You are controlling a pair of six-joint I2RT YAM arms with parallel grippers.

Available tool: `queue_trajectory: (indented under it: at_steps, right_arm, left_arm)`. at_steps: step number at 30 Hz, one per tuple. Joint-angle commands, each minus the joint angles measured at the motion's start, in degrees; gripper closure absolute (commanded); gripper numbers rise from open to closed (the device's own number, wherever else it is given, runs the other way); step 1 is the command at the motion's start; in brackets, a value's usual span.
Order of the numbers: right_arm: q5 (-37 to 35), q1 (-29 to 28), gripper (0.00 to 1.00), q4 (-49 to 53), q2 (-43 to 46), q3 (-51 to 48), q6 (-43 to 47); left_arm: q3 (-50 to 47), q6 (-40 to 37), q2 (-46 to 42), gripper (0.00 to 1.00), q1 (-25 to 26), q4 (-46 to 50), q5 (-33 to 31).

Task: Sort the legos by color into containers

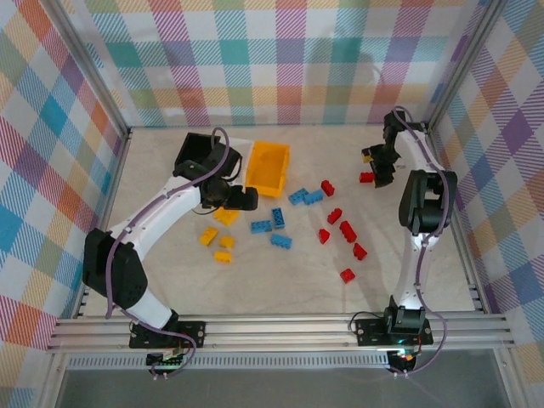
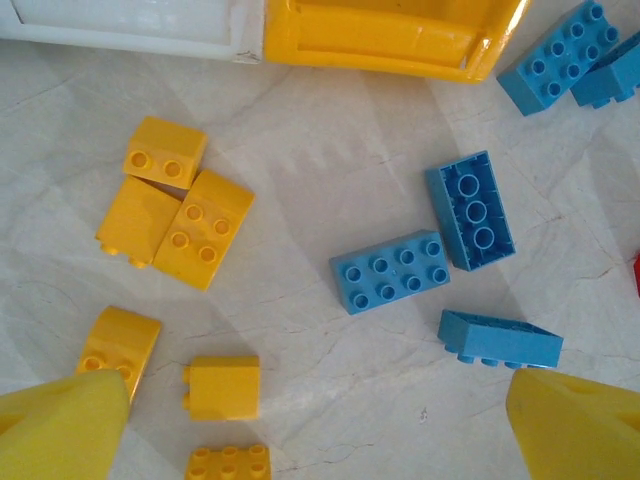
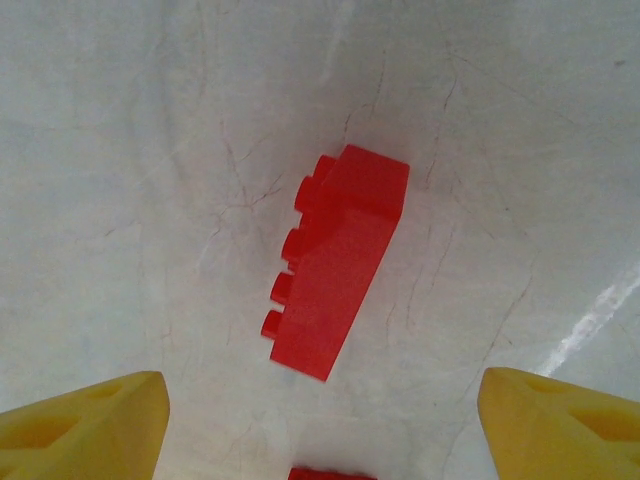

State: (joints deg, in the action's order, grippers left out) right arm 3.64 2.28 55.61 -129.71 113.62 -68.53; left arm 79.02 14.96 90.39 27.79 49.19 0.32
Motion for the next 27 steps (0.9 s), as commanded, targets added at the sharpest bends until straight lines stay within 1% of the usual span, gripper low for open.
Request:
queue_trajectory:
  at_steps: [1,6,8,11,16,20,22,23,24,27]
  right_arm:
    - [-0.5,0.3,0.19,4.0,-1.9,2.2,-2.4]
    - [-1.3,0.4,0.20,5.2,-4.9,5.0,-2.1]
    - [-1.7,0.4,0.22,6.0,-6.3,6.2,-1.6]
    - [-0.9,0.5,0.28,5.9,-7.7,6.9,-1.2]
    - [0.1,0.5,0.43,5.7,-8.3,6.1,-1.0]
    - [0.5,0.4,0.60,4.8,-6.8,4.6,-0.2]
    - [1.1,0.5,0.71,3.6,-5.5,3.2,0.9]
    - [1.2,0.4,0.74,3.2,-4.6,2.2,1.3]
    - [1.5,0.4,0.77,2.5,-3.6,1.0,1.9]
    - [3.6,0.2,0.78,-0.2,0.5,-4.0,5.1]
  left_arm:
    - [-0.8,-0.4,-1.4,0.03,-0.6,0.6,-0.7]
    - [-1.3,-0.1,-2.1,0.03,-0.6,1.4,-1.2]
    - [-1.6,-0.1,-2.7,0.03,-0.7,1.7,-1.7]
    - [-2.4,-0.2,-3.4,0.03,-0.9,1.9,-2.2]
    - [-4.6,0.0,-4.7,0.03,-1.0,1.1,-3.2]
    - [-5.5,0.1,-5.6,0.03,-1.0,0.5,-3.6]
    - [-5.9,0.2,-5.8,0.03,-1.0,0.2,-3.7]
    - [-6.0,0.2,-5.9,0.03,-1.0,0.0,-3.8]
    - [-6.1,0.3,-6.1,0.04,-1.0,0.0,-4.0]
    - [-6.5,0.9,-6.4,0.04,-1.1,-0.6,-4.0]
